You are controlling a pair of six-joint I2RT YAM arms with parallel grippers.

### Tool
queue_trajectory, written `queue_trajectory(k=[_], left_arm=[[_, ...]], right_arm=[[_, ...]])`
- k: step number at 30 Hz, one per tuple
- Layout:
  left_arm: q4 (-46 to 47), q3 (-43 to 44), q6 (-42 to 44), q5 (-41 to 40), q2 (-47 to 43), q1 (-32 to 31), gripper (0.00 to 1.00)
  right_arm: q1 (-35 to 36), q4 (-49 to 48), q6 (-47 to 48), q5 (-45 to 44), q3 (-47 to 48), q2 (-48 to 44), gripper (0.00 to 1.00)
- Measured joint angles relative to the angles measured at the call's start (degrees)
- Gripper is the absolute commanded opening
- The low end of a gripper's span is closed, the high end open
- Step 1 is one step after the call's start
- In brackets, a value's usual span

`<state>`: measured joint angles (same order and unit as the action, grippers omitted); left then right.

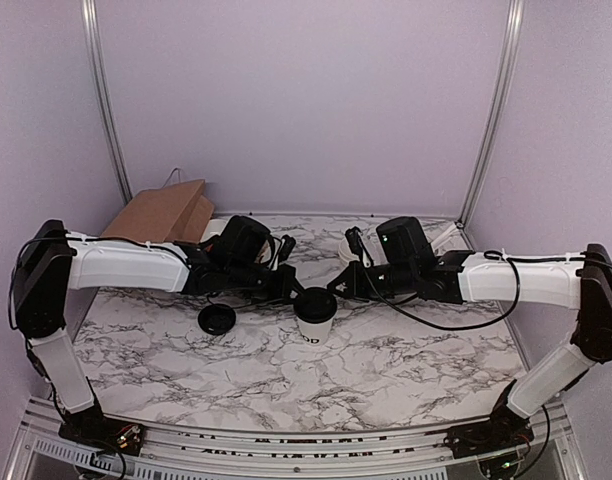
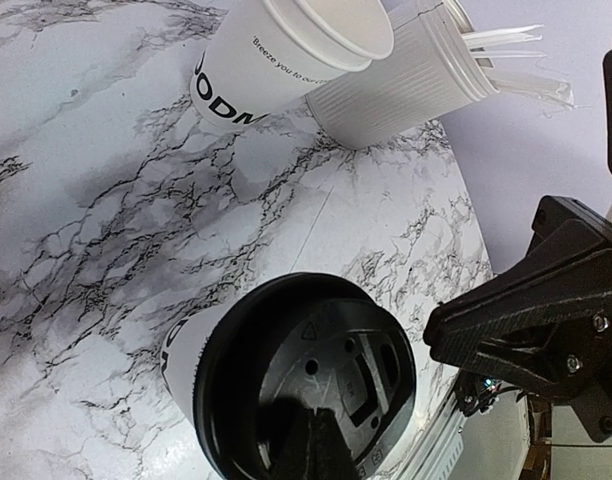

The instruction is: Pack the takeout coffee

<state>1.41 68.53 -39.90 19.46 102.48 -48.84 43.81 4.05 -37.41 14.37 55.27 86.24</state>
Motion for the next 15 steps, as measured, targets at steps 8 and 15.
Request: queue_trajectory(k=[8,15], left_arm=[[-0.6,0.1,-0.7,0.2,-2.0,0.0,0.00],[2.3,-1.0,-3.0,2.4,-3.4,0.5,0.00]], right_arm=[[0.0,0.1,0.0,0.0,0.0,0.0,0.00],[0.0,0.1,0.0,0.0,0.0,0.0,0.00]])
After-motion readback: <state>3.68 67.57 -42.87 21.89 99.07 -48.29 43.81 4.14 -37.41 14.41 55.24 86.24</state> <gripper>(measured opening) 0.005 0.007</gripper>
